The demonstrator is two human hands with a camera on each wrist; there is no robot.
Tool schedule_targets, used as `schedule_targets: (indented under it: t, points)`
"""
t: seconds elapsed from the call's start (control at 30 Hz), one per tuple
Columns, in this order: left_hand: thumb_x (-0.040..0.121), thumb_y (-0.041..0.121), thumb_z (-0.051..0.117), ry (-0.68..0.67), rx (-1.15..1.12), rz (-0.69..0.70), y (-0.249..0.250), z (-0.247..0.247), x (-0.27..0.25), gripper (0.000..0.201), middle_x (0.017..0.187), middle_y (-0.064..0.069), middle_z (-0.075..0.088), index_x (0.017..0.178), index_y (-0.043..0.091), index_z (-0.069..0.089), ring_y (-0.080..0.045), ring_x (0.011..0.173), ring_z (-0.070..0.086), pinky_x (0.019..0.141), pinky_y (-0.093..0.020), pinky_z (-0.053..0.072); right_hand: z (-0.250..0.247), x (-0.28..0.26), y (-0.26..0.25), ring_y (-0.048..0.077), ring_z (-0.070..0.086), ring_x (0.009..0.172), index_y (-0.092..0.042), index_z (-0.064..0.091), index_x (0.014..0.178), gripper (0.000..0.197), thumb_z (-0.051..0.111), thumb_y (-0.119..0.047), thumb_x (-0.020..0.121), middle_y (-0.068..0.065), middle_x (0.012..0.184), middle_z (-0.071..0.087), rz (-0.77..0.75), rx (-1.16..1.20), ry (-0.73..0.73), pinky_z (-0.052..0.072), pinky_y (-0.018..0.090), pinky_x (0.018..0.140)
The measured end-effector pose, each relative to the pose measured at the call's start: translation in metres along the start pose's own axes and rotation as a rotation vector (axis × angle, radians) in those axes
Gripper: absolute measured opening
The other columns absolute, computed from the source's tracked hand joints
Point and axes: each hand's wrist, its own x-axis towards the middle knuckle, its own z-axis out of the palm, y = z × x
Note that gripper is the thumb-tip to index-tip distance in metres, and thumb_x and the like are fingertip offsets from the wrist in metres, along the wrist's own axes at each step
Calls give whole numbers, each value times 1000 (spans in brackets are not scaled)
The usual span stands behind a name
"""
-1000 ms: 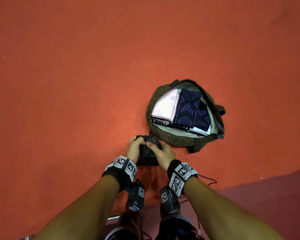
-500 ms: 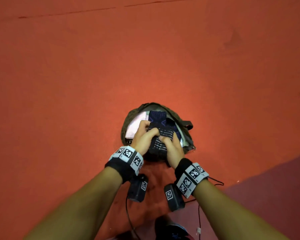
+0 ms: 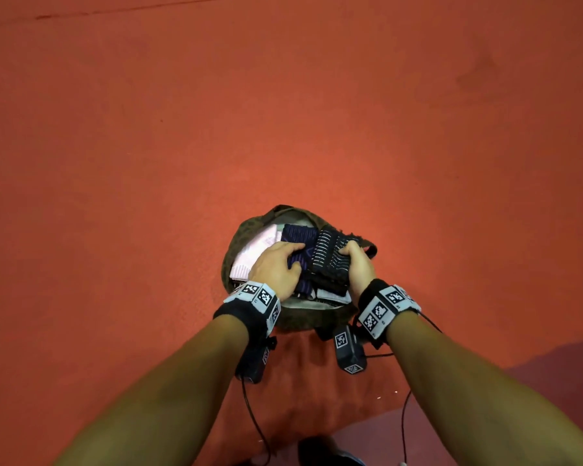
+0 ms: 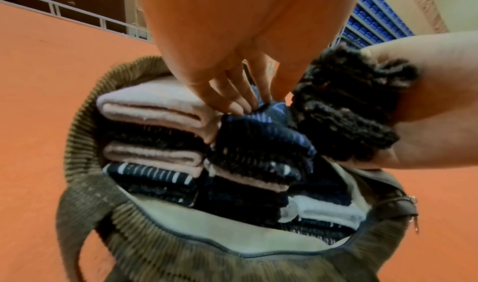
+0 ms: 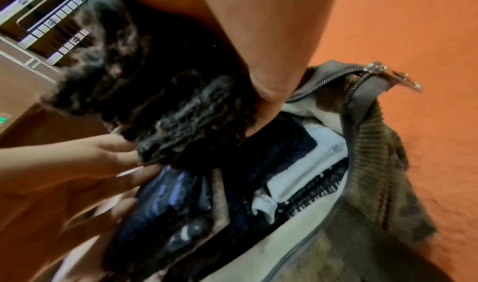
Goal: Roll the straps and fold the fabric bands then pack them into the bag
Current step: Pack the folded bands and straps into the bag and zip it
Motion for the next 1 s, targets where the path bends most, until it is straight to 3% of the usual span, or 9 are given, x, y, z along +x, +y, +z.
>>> schedule_targets:
  t: [0.07,0.13,0.23,0.37,0.47,0.57,0.73,0.9,1.0]
  points:
    - [90,15,62,-18,26,14,-5,3,1,47,136,8,57,135,28,62,-12,128,50,106,-16,32,-4,5,-3,35,63,106,-31,58,76,16,62,-44,67,0,97,65,-60,-128,15,49,50,94]
    - [89,17,62,-34,28,15,-8,5,1,48,135,11,57,135,29,61,-11,128,50,111,-24,36,-8,-1,-8,26,61,95,-33,55,76,11,55,-43,73,-4,92,63,-160,-284,-8,46,40,82]
    - [88,21,63,-25,18,-14,-7,10,1,48,134,14,56,135,32,61,-11,127,50,110,-30,40,-11,-10,-8,17,61,99,-34,60,105,35,47,-44,74,-7,105,66,-186,-395,-76,44,35,82]
    - [88,24,62,-25,39,-33,-6,9,3,48,134,17,55,135,34,60,-9,126,50,108,-31,42,-3,3,-1,29,50,129,-30,38,147,77,41,-55,74,4,143,53,-154,-545,-54,40,43,104]
    - [88,24,63,-58,60,-17,-6,6,4,51,135,17,53,138,33,58,-9,127,49,109,-30,41,6,4,2,28,27,148,-21,15,160,71,46,-36,98,10,162,26,-270,-747,-12,26,44,120]
    - [88,24,64,-43,67,-25,-7,4,8,51,137,13,54,138,31,58,-10,126,51,109,-25,39,13,0,1,31,30,146,-19,24,157,62,48,-22,100,13,159,31,-483,-887,85,31,43,115]
    - [91,38,66,-33,-16,-69,1,2,4,41,132,10,59,131,29,66,-9,121,54,100,-15,32,13,-23,-15,26,47,131,-27,49,145,50,53,-23,95,4,145,45,-596,-1123,173,44,39,104]
    - [95,32,57,-13,-186,-181,8,-10,-2,29,115,7,72,119,40,71,-13,98,67,93,-30,52,9,-39,-29,18,36,143,-26,61,135,45,62,-30,90,-5,148,52,-759,-1177,195,36,36,115]
    - [95,26,54,-29,-224,-183,9,-21,-10,31,115,6,72,116,39,72,-14,96,68,92,-36,54,16,-50,-34,22,34,141,-24,67,128,41,65,-29,87,-6,140,59,-877,-1178,197,39,40,112]
